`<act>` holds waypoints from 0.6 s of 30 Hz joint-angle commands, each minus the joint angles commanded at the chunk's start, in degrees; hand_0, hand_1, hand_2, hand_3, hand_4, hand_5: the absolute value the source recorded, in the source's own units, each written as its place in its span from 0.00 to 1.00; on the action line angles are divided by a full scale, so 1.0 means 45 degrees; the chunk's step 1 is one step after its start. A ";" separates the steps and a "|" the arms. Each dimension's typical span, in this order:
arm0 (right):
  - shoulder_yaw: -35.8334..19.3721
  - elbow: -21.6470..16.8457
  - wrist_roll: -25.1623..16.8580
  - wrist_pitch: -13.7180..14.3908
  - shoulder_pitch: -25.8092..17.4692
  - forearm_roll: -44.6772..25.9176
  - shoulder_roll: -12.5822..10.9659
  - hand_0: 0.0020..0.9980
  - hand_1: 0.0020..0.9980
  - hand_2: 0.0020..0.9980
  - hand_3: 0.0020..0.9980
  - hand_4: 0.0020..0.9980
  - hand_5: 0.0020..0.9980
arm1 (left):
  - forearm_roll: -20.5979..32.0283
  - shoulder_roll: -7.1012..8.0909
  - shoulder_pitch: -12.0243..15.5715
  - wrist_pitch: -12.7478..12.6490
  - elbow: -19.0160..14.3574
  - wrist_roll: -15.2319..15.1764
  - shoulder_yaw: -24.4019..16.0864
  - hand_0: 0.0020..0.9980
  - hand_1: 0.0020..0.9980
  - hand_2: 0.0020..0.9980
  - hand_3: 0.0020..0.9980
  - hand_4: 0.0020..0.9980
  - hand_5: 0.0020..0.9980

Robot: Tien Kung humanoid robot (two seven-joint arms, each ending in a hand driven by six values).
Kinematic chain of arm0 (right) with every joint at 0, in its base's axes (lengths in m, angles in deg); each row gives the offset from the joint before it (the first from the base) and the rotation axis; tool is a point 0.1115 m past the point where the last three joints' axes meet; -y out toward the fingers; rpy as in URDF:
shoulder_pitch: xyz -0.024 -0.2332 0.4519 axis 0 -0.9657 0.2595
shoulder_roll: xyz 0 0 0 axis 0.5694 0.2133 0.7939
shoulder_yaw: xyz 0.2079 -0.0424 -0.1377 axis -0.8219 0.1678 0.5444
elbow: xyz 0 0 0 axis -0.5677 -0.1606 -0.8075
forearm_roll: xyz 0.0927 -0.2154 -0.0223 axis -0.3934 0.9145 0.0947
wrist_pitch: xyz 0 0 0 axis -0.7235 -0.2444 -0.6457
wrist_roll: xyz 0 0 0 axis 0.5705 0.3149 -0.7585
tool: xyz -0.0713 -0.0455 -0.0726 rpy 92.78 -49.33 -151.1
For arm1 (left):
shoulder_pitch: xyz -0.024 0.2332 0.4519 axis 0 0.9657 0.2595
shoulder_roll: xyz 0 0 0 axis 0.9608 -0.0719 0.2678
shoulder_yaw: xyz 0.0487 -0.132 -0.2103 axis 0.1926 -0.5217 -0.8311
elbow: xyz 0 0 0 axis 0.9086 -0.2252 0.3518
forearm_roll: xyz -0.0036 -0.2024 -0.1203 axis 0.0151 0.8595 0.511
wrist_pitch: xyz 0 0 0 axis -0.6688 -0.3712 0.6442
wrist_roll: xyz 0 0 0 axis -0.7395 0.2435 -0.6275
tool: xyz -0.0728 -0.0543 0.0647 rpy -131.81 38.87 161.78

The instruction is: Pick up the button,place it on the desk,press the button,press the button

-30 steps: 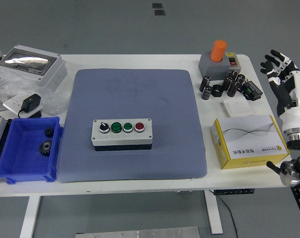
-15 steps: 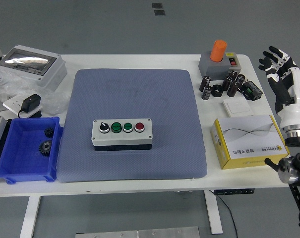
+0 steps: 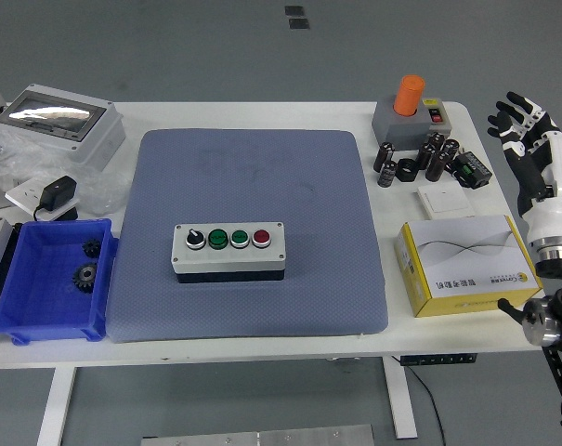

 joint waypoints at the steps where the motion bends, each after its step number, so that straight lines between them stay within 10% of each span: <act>1: -0.0007 -0.0001 0.0008 0.0002 -0.0006 0.0012 0.0001 0.75 0.77 0.82 0.81 0.73 0.47 | 0.0022 -0.0002 0.0012 -0.0004 -0.0007 0.0018 0.0013 0.68 0.66 0.64 0.75 0.65 0.70; 18: -0.0126 -0.0010 0.0166 0.0032 0.0003 0.0186 0.0063 0.76 0.78 0.83 0.84 0.72 0.46 | 0.0247 0.0006 -0.0010 -0.0043 -0.0039 0.0111 0.0113 0.68 0.66 0.64 0.75 0.65 0.69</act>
